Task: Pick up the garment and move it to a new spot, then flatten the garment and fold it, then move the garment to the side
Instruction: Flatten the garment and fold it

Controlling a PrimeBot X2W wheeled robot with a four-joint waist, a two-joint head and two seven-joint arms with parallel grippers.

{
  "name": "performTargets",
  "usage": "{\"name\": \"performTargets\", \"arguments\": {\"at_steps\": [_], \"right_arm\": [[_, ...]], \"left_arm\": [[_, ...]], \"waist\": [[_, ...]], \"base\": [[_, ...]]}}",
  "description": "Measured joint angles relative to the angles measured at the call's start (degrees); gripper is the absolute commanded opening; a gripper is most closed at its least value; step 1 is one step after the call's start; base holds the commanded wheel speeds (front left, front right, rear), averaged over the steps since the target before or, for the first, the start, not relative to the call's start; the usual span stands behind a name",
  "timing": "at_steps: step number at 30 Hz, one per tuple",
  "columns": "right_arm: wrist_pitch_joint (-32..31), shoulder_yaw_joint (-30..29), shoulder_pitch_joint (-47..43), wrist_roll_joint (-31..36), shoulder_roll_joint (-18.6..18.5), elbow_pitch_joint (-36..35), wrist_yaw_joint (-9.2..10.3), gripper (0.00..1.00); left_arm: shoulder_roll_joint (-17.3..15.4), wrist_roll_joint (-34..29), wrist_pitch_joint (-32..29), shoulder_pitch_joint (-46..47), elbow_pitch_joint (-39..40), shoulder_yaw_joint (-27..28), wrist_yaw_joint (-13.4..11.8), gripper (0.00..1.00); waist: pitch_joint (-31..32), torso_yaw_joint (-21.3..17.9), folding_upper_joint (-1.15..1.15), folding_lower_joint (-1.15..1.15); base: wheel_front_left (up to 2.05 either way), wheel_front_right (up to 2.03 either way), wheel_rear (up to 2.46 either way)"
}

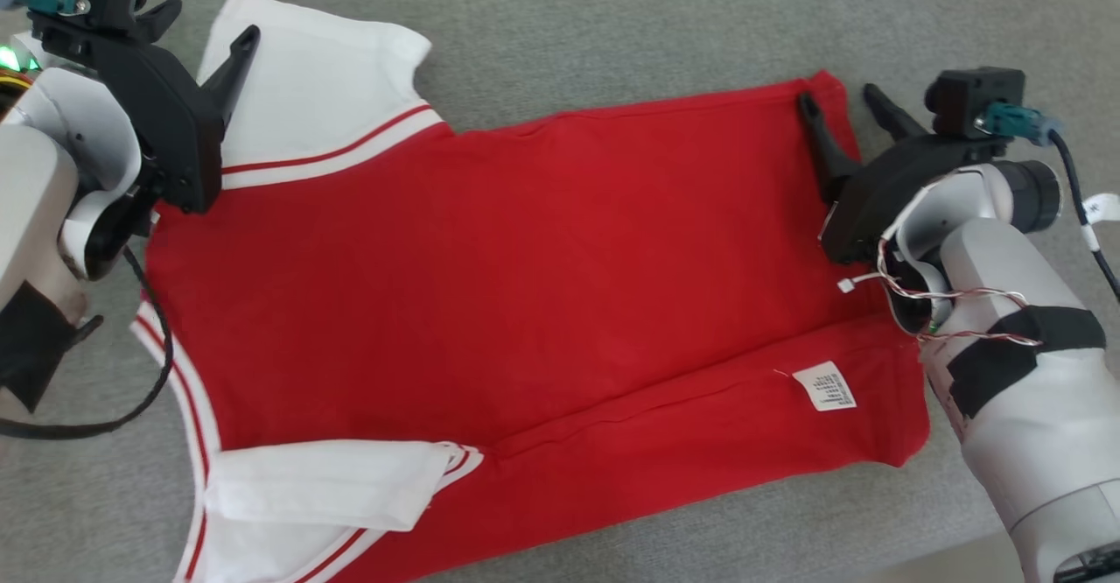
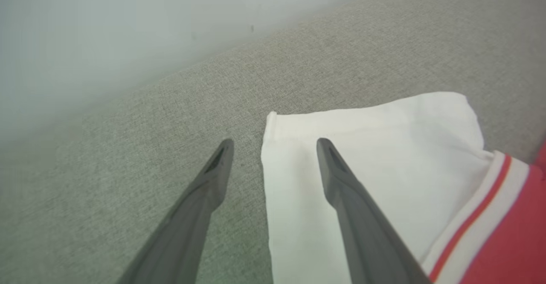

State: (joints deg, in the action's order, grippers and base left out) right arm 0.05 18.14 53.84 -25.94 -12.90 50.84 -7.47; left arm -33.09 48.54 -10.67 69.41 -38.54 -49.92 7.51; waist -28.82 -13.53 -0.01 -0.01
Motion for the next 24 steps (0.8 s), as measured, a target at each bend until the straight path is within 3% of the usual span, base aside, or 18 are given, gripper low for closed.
{"name": "performTargets", "arguments": {"at_steps": [9,10,11,12,18,24], "right_arm": [[-0.8,6.0,3.1,-5.1,1.2,1.3,0.00,1.00],[-0.9,6.5,3.4,-5.6,1.3,1.5,0.00,0.84],[-0.9,6.9,3.7,-6.0,1.3,1.6,0.00,0.43],[-0.8,7.4,3.9,-6.5,1.3,1.7,0.00,0.00],[0.9,9.5,4.8,-8.8,1.0,2.9,-0.02,0.00],[5.9,10.3,4.5,-9.9,-0.2,5.0,-0.02,0.00]], "left_arm": [[-0.1,2.6,0.5,3.9,-5.2,-6.0,0.0,1.00],[-0.1,3.3,0.5,4.1,-5.5,-6.6,0.0,0.70],[-0.1,3.7,0.5,4.3,-5.9,-7.3,0.0,0.32],[0.0,4.0,0.5,4.6,-6.1,-7.9,0.0,0.00],[0.7,5.7,4.2,5.5,-7.1,-10.7,0.0,0.00],[1.9,8.6,13.0,4.9,-6.1,-11.3,0.0,0.00]], "waist": [[-1.7,-2.7,0.00,0.01],[-1.8,-2.8,0.00,0.01],[-1.9,-2.9,0.00,0.01],[-2.0,-3.0,0.01,0.01],[-1.6,-2.3,0.01,0.01],[0.4,-0.8,0.01,0.01]], "base": [[0.00,0.00,0.00],[0.00,0.00,0.00],[0.00,0.00,0.00],[0.00,0.00,0.00],[0.00,0.00,0.00],[0.00,0.00,0.00]]}}
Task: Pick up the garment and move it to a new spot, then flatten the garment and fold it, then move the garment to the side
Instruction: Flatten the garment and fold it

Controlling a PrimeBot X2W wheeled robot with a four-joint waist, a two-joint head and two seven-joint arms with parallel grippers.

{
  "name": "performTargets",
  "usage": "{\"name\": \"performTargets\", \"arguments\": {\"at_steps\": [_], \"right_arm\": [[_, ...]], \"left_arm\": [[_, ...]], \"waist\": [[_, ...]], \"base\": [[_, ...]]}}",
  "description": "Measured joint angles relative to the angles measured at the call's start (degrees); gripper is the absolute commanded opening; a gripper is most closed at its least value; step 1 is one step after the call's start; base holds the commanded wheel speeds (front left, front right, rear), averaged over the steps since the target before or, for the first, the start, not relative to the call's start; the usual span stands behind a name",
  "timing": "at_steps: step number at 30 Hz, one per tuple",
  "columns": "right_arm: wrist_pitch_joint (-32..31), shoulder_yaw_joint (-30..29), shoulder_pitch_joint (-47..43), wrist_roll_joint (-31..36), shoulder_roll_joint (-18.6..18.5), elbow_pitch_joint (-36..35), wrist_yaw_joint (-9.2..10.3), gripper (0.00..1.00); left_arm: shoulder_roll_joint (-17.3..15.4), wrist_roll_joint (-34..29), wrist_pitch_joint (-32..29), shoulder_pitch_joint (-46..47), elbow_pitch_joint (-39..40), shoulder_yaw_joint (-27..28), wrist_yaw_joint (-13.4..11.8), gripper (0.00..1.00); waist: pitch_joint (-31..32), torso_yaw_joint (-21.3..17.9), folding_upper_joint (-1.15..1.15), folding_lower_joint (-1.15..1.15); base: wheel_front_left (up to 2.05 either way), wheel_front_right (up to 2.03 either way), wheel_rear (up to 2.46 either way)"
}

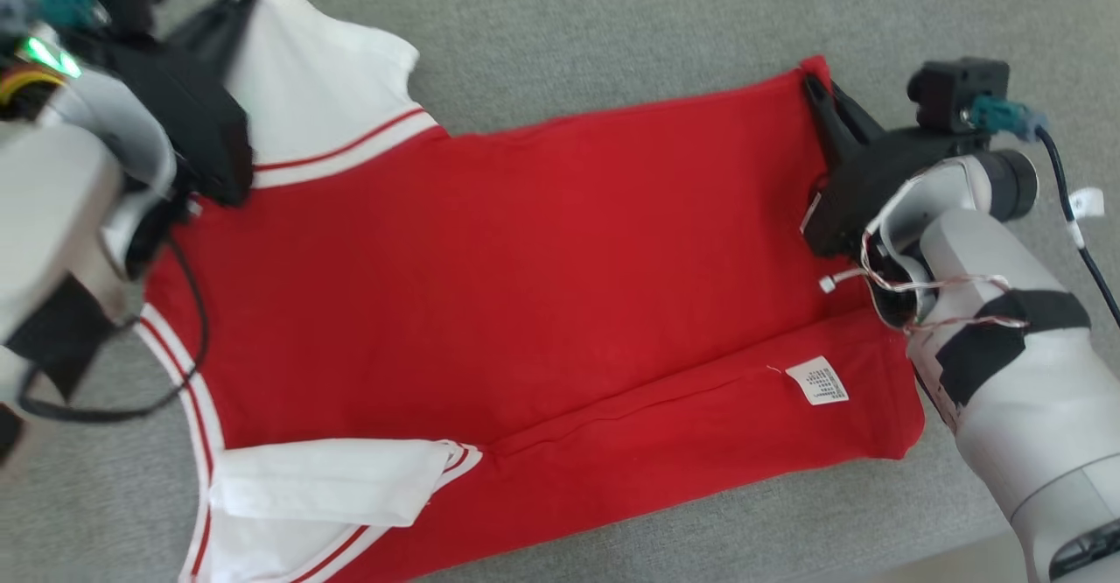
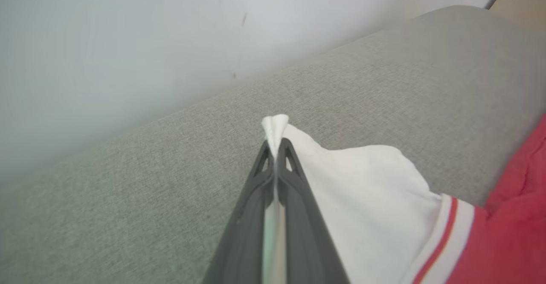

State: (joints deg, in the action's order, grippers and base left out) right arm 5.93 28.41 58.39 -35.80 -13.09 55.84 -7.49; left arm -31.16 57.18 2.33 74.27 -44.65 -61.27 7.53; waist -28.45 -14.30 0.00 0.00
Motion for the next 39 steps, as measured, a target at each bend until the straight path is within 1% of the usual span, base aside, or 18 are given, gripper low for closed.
{"name": "performTargets", "arguments": {"at_steps": [5,11,15,18,19,20,23,24,26,27,32,37,39], "right_arm": [[3.9,0.5,-3.0,-1.2,-1.1,1.8,0.00,0.00],[7.0,1.2,-7.3,-2.4,-2.6,2.0,0.00,0.00],[8.4,1.0,-10.0,-2.9,-3.2,1.0,0.00,0.00],[8.8,0.1,-11.9,-2.9,-4.0,0.1,0.01,0.00],[8.9,-0.5,-12.6,-2.9,-4.0,-0.2,0.01,0.00],[9.0,-2.3,-14.0,-2.4,-4.2,-1.8,0.01,0.00],[9.1,-5.9,-16.1,-0.7,-4.5,-5.4,0.01,0.00],[9.1,-5.9,-16.1,-0.7,-4.5,-5.4,0.01,0.00],[9.1,-8.3,-18.7,0.7,-4.6,-7.4,0.01,0.00],[9.1,-9.4,-20.1,1.3,-4.6,-8.5,0.01,0.00],[9.1,-14.7,-26.4,4.7,-3.8,-14.6,0.01,0.00],[9.1,-18.9,-32.7,6.8,-2.7,-20.3,0.01,0.00],[9.1,-20.0,-35.0,7.5,-2.1,-22.3,0.01,0.00]], "left_arm": [[0.9,2.0,7.5,-4.5,2.5,-0.7,0.0,0.00],[1.0,2.2,11.8,-9.6,6.8,0.2,-0.1,0.00],[0.5,1.1,12.5,-15.0,12.8,2.2,-2.3,0.00],[-0.1,-1.1,12.6,-19.6,19.7,6.4,-4.9,0.00],[-0.2,-2.0,12.7,-21.5,22.0,7.6,-5.7,0.00],[-0.3,-4.2,12.7,-26.2,26.0,10.1,-7.3,0.00],[-0.1,-6.7,12.7,-32.7,30.5,13.7,-9.1,0.00],[-0.1,-6.7,12.7,-32.7,30.5,13.7,-9.1,0.00],[0.5,-8.6,12.7,-36.5,33.0,15.7,-9.7,0.00],[1.1,-9.2,12.7,-38.4,34.1,16.9,-10.2,0.00],[3.8,-12.3,12.7,-47.0,37.9,21.3,-10.9,0.00],[6.3,-14.3,12.7,-54.1,39.3,24.8,-10.6,0.00],[6.9,-15.2,12.7,-56.6,39.1,25.5,-10.5,0.00]], "waist": [[3.0,1.7,0.00,0.00],[7.3,4.1,0.01,0.01],[9.9,5.7,0.01,0.01],[11.4,7.0,0.01,0.02],[11.8,7.4,0.01,0.01],[12.5,8.2,0.01,0.02],[13.5,9.2,0.01,0.01],[13.5,9.2,0.01,0.01],[14.1,9.8,0.01,0.02],[14.4,10.0,0.01,0.02],[16.0,10.9,0.01,0.01],[17.6,11.4,0.01,0.01],[18.1,11.5,0.01,0.01]], "base": [[0.00,0.00,0.00],[0.00,0.00,0.00],[0.00,0.00,0.00],[0.00,0.00,0.00],[0.00,0.00,0.00],[0.00,0.00,0.00],[0.00,0.00,0.00],[0.00,0.00,0.00],[0.00,0.00,0.00],[0.00,0.00,0.00],[0.00,0.00,0.00],[0.00,0.00,0.00],[0.00,0.00,0.00]]}}
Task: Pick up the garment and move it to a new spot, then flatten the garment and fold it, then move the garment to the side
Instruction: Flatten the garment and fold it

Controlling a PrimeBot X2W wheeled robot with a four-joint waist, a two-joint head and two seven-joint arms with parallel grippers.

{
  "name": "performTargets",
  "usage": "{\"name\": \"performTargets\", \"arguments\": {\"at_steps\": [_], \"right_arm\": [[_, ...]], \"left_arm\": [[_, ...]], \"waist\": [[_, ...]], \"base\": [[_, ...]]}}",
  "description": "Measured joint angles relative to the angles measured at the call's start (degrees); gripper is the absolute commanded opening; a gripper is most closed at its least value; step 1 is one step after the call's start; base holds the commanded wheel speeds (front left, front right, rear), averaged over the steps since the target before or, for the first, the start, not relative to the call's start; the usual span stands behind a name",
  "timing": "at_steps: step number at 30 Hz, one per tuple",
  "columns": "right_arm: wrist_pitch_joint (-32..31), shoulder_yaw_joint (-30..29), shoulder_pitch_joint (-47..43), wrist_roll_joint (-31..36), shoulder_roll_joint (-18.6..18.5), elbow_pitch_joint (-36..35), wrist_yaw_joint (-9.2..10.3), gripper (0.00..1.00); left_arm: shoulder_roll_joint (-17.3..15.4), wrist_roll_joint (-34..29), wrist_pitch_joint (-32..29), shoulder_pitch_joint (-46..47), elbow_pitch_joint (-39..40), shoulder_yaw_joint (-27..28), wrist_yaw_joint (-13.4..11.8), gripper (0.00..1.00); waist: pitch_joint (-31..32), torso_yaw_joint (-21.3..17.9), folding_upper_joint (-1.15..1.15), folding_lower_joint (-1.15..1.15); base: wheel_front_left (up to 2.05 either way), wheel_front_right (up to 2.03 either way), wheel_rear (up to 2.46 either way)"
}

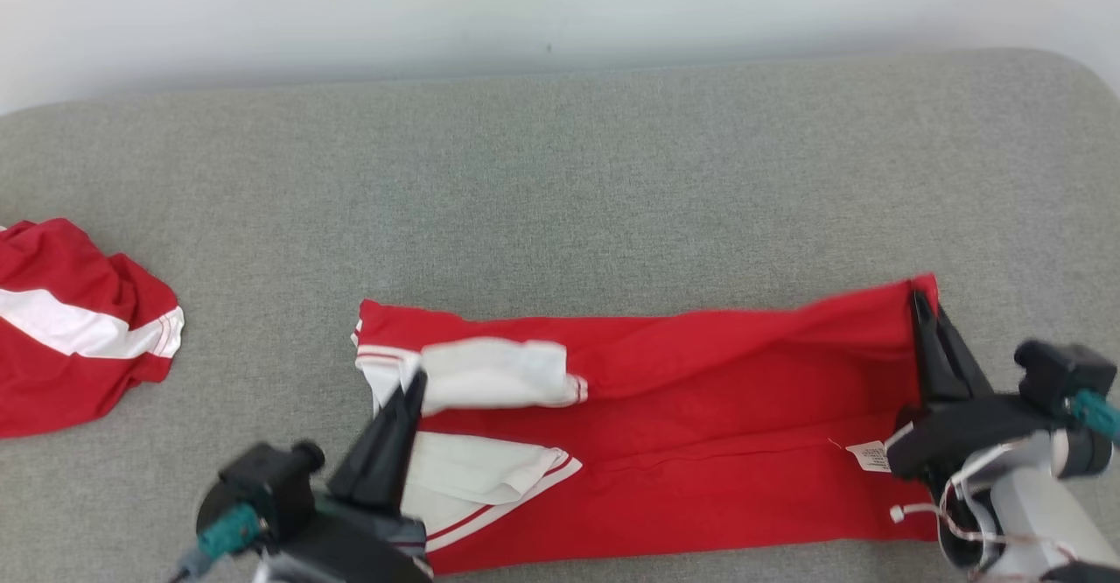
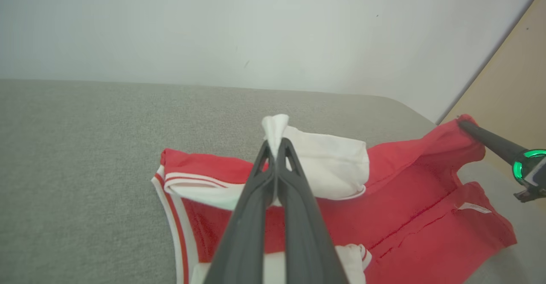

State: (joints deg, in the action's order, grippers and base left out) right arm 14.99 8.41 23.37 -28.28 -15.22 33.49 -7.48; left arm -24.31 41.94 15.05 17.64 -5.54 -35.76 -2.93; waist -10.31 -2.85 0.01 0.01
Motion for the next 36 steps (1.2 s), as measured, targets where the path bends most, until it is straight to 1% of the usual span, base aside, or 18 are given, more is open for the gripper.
{"name": "performTargets", "arguments": {"at_steps": [1,2,3,4,5,6,11,16,18,22,28,32,36], "right_arm": [[0.0,-0.5,-1.2,0.3,0.2,-0.8,0.00,0.00],[0.0,-0.9,-2.3,0.4,0.4,-1.5,0.00,0.10],[0.0,-1.5,-3.3,0.4,0.6,-2.1,0.00,0.48],[0.0,-2.2,-4.2,0.5,0.7,-2.4,0.00,1.00],[0.0,-2.8,-5.0,0.5,0.9,-2.9,0.00,1.00],[0.0,-3.3,-5.9,0.5,1.0,-3.5,0.00,1.00],[0.0,-4.7,-8.8,0.3,1.2,-6.7,0.00,1.00],[0.0,-5.4,-10.9,0.0,0.7,-7.9,0.00,1.00],[-0.1,-5.6,-11.0,-0.5,0.3,-6.0,0.00,1.00],[-1.8,-5.7,-10.9,-0.9,-0.2,-1.6,0.00,1.00],[-4.1,-5.9,-10.6,-0.8,0.1,5.1,0.00,1.00],[-4.9,-5.3,-10.0,-0.9,0.7,8.4,0.00,1.00],[-6.0,-3.5,-8.7,-1.2,1.3,10.5,0.00,0.99]], "left_arm": [[0.5,-0.3,0.0,-1.3,-0.2,0.4,0.3,0.00],[1.0,-0.5,0.0,-2.4,-0.5,0.7,0.4,0.00],[1.6,-0.7,0.0,-3.5,-0.8,1.3,0.5,0.00],[2.3,-1.1,0.0,-4.6,-1.0,2.2,0.5,0.39],[2.9,-1.6,0.0,-5.3,-1.2,3.1,0.7,0.88],[3.3,-2.7,0.0,-5.9,-1.5,3.8,0.9,1.00],[6.7,-5.5,0.0,-9.5,-1.8,10.2,1.4,1.00],[10.1,-10.5,0.0,-13.0,-0.8,18.1,1.9,1.00],[11.5,-12.7,0.0,-13.8,0.0,21.7,2.1,1.00],[13.3,-19.3,0.0,-15.8,1.0,27.0,2.5,1.00],[16.6,-24.9,0.0,-17.9,1.5,33.9,5.0,1.00],[17.8,-28.3,0.0,-19.1,1.4,36.4,6.1,1.00],[18.7,-30.2,0.0,-19.2,0.9,38.7,7.5,1.00]], "waist": [[0.2,0.0,0.00,0.00],[0.5,0.0,0.00,0.00],[0.6,0.0,0.00,0.00],[0.8,0.0,0.00,0.00],[1.0,0.0,0.00,0.00],[1.1,0.0,0.00,0.00],[1.9,0.1,0.00,-0.01],[2.7,0.4,0.00,-0.01],[2.9,0.6,-0.01,-0.01],[3.3,1.1,-0.01,-0.01],[3.5,2.2,-0.01,-0.01],[3.5,2.6,-0.01,-0.02],[3.5,2.8,-0.01,-0.02]], "base": [[0.00,0.00,0.00],[0.00,0.00,0.00],[0.00,0.00,0.00],[0.00,0.00,0.00],[0.00,0.00,0.00],[0.00,0.00,0.00],[0.00,0.00,0.00],[0.00,0.00,0.00],[0.00,0.00,0.00],[0.00,0.00,0.00],[0.00,0.00,0.00],[0.00,0.00,0.00],[0.00,0.00,0.00]]}}
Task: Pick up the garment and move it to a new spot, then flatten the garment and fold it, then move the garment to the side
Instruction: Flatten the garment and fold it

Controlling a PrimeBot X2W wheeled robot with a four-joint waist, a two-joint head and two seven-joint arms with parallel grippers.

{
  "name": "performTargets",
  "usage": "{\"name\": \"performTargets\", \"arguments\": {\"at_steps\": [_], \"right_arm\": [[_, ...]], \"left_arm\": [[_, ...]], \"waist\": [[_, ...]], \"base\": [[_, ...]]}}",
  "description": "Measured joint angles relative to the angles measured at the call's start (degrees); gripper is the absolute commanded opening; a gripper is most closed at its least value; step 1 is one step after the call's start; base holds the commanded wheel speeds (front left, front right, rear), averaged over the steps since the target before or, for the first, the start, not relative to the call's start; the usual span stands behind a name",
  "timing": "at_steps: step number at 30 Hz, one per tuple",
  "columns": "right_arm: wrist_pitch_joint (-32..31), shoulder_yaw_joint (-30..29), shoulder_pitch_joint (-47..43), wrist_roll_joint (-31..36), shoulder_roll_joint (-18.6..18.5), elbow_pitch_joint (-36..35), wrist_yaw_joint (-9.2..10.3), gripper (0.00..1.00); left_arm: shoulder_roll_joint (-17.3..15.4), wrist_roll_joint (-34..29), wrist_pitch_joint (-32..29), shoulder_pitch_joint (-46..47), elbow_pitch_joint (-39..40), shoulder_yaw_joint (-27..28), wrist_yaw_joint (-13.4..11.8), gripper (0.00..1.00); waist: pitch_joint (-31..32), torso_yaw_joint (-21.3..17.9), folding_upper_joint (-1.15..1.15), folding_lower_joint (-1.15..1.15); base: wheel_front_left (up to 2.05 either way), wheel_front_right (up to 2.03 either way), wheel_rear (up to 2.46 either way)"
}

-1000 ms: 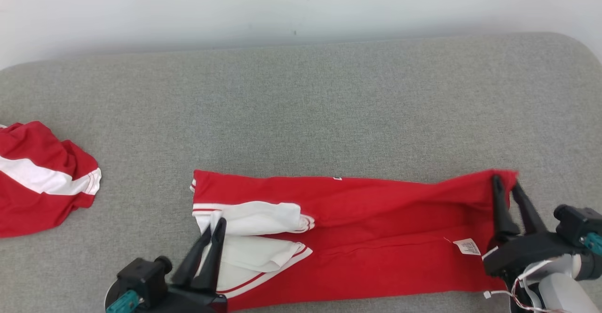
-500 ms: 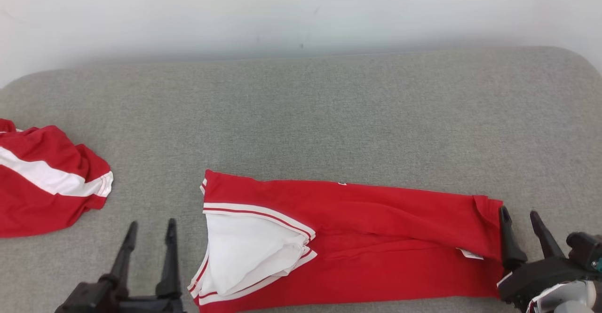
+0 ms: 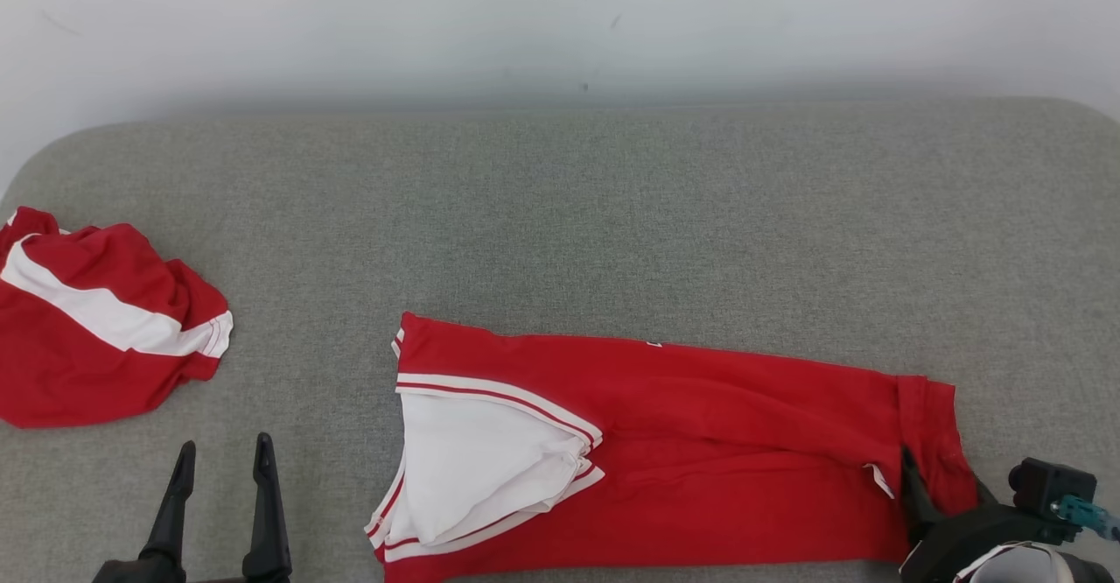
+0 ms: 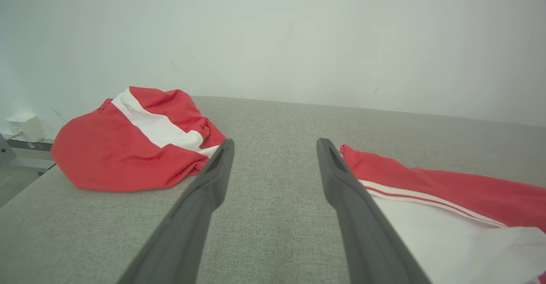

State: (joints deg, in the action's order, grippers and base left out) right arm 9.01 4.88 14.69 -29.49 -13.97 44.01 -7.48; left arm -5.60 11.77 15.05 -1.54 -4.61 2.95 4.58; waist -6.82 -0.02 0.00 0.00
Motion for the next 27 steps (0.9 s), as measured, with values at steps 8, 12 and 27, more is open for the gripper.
{"name": "performTargets", "arguments": {"at_steps": [8,12,27], "right_arm": [[0.7,2.8,1.1,-2.1,-1.1,2.2,-0.01,0.00],[1.4,1.0,2.8,-2.9,-5.7,4.1,-0.09,0.00],[2.0,-1.9,2.9,-3.8,-11.4,4.2,-0.09,0.00]], "left_arm": [[1.3,-2.6,0.0,-1.0,-1.2,2.7,1.5,1.00],[1.7,-3.1,0.0,-1.5,-1.5,3.2,2.0,1.00],[2.4,-4.4,0.0,-3.5,-0.8,4.8,2.5,1.00]], "waist": [[1.7,0.0,0.00,0.00],[2.7,-0.1,0.00,0.00],[6.0,0.1,0.00,0.00]], "base": [[0.00,0.00,0.00],[0.00,0.00,0.00],[0.00,0.00,0.00]]}}
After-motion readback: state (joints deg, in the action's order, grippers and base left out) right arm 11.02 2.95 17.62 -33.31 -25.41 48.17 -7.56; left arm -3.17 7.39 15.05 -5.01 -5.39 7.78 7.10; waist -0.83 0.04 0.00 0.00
